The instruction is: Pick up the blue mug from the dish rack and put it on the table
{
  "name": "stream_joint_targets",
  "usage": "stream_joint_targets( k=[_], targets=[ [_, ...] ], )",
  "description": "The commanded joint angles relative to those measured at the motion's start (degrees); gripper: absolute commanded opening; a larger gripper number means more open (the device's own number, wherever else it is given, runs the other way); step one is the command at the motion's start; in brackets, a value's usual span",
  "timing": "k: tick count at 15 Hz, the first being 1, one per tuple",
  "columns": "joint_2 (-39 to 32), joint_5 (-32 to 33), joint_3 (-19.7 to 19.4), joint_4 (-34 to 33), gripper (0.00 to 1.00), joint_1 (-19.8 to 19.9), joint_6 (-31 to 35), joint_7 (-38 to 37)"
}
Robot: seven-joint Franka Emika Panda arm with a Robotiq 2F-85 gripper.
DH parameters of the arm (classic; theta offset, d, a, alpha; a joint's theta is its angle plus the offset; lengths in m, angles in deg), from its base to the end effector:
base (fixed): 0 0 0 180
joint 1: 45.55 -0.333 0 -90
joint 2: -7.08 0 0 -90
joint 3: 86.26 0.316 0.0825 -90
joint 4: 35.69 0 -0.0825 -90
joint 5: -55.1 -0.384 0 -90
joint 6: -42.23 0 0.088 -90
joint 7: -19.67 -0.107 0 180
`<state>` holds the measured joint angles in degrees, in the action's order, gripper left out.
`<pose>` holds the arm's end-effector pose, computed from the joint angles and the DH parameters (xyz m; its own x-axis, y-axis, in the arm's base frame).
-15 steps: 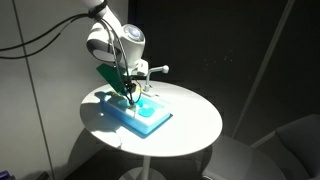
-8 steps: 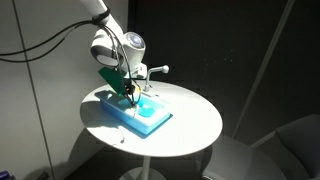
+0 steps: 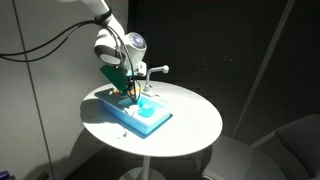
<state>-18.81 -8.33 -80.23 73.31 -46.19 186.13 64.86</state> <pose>0.6400 0.0635 0.2748 0.9378 -0.1088 0.3298 0.1180 -0.7933 -0.5972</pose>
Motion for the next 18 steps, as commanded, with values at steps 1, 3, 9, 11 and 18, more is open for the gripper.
stream_joint_targets(
  k=[1,3,9,11,18],
  targets=[
    [-1.6,0.1,0.9,-2.3,1.00,0.8,-1.2,1.1],
    [-2.0,-0.1,1.1,-2.4,1.00,0.8,-1.2,1.1],
    [-3.0,0.0,1.5,-2.9,1.00,0.7,-1.3,0.9],
    [-3.4,0.2,1.6,-3.3,1.00,0.6,-1.3,0.8],
    [-5.4,0.2,2.2,-4.9,1.00,0.6,-1.9,0.7]
  ],
)
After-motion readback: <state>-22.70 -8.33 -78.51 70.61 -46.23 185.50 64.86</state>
